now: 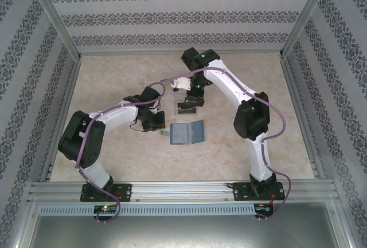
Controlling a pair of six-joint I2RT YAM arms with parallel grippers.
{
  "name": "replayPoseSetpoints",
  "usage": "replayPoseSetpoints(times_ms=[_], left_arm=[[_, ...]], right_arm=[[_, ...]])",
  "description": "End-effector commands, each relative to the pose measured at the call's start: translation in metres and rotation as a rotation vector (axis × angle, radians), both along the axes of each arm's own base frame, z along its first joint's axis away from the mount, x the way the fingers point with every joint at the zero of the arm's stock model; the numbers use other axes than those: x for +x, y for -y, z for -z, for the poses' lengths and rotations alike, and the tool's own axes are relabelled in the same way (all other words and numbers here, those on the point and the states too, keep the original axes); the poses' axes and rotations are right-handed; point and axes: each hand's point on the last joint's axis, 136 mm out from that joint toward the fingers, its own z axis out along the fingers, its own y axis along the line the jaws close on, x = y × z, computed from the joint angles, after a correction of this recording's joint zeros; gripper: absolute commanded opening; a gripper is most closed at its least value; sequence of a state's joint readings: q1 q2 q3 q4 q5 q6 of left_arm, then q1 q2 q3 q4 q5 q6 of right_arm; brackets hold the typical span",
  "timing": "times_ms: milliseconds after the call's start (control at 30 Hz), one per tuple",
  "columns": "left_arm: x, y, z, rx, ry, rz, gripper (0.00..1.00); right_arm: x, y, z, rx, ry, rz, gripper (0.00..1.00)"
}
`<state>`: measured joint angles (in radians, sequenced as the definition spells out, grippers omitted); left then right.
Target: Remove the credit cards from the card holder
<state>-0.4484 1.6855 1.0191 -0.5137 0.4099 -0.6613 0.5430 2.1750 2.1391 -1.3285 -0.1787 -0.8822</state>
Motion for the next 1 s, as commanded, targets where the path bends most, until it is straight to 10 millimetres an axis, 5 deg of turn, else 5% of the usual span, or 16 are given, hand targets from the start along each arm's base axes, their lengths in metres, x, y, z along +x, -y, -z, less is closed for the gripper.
replayPoseSetpoints(times_ms=[0, 967], left_arm=[[0.002, -0.003, -0.006, -0.017, 0.025, -0.009, 0.04], [-0.002, -0.006, -0.008, -0.026, 0.03, -0.019, 0.05]], right_arm=[[-0.009, -0.004, 0.001, -0.039, -0.036, -0.077, 0.0], [0.015, -0.027, 0.021, -0.063, -0.023, -0.129, 0.0]])
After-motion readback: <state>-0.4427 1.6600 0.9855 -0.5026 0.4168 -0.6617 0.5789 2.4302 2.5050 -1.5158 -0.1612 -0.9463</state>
